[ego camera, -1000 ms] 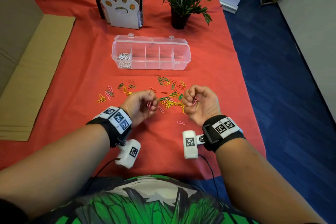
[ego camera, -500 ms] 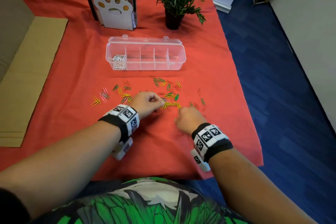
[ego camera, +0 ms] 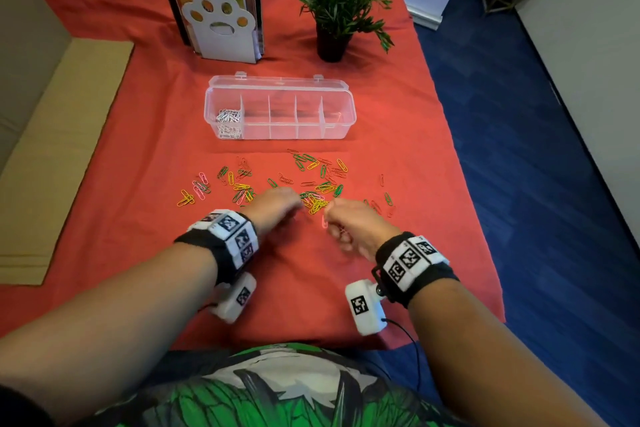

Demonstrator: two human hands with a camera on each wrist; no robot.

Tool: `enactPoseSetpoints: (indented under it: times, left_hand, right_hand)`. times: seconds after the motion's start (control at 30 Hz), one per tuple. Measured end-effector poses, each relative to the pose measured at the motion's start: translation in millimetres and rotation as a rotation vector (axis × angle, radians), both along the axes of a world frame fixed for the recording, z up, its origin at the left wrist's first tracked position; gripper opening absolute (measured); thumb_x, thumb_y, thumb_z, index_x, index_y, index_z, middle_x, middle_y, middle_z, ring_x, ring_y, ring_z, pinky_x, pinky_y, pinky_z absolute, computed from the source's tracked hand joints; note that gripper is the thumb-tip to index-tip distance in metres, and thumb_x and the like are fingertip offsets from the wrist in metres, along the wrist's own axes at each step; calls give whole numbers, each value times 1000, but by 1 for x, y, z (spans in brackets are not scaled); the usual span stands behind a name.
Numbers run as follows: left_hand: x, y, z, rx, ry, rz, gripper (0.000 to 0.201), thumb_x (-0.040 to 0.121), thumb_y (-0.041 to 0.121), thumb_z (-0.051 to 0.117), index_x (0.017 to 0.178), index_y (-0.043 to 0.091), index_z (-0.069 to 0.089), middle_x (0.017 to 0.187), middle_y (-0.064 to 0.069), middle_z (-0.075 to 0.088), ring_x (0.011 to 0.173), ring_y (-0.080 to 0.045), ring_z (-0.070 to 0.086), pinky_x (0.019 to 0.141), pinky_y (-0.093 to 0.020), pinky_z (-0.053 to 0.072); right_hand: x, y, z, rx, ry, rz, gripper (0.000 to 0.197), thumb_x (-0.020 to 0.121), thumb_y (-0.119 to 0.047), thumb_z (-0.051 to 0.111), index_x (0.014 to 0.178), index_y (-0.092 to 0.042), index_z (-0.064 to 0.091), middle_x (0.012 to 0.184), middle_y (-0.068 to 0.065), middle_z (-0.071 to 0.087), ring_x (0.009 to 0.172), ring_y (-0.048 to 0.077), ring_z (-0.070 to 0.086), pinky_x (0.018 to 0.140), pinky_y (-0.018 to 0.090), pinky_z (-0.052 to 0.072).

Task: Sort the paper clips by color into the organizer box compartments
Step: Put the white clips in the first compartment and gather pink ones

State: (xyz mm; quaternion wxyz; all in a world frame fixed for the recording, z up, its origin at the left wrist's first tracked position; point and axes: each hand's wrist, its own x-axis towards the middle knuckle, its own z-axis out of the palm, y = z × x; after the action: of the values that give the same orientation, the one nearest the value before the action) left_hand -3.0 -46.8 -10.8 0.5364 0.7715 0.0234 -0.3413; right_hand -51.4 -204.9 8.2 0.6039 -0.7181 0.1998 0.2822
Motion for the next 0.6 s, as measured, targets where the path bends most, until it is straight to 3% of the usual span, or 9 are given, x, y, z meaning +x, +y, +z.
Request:
enactPoseSetpoints:
  times: [0.03,0.1,0.17,0.23,0.37,0.47,0.6]
  left_hand:
    - [2,4,8,-245,220,110,13,71,16,50,59,17,47,56,-2,48,47,-15,43,44,-20,32]
    - [6,17,23,-637,492,199,5,62,18,42,58,16,45,57,-2,46,47,-15,43,46,-18,32]
    - [10,28,32,-819,552,178,9,61,19,38,61,14,46,64,-5,49,55,-18,48,51,-21,37]
    - [14,34,37,-842,547,224,16,62,18,37,67,12,51,67,-7,54,59,-20,55,54,-22,45]
    - [24,35,36,-634,536,453,22,72,10,39,79,8,60,65,-8,64,56,-21,64,54,-24,54]
    - [39,40,36,-439,502,532,20,85,11,35,77,10,53,64,-6,58,60,-19,57,50,-22,52]
    - [74,43,57,-485,421,501,18,86,16,35,76,12,49,69,-3,49,63,-16,48,58,-24,45]
  right_hand:
    - [2,-2,5,203,-14,-86,16,78,-10,46,64,-16,48,54,4,40,40,11,26,40,16,22]
    - [8,-3,14,567,-73,-147,8,69,-10,49,63,-14,47,54,5,43,43,12,30,40,17,28]
    - [16,-2,20,807,-128,-158,3,67,-13,51,68,-12,48,59,5,47,47,13,35,42,18,32]
    - [25,2,22,911,-135,-190,6,70,-16,48,72,-11,49,64,5,48,51,12,37,41,18,31]
    - [46,16,17,901,-8,-303,14,78,-23,47,69,-13,51,61,1,47,47,9,37,35,16,31]
    - [59,25,4,668,156,-404,22,88,-18,42,68,-13,50,55,-1,47,39,7,39,35,15,36]
    - [62,25,-5,379,236,-428,23,94,-8,39,75,-9,51,60,2,42,48,13,44,40,18,44]
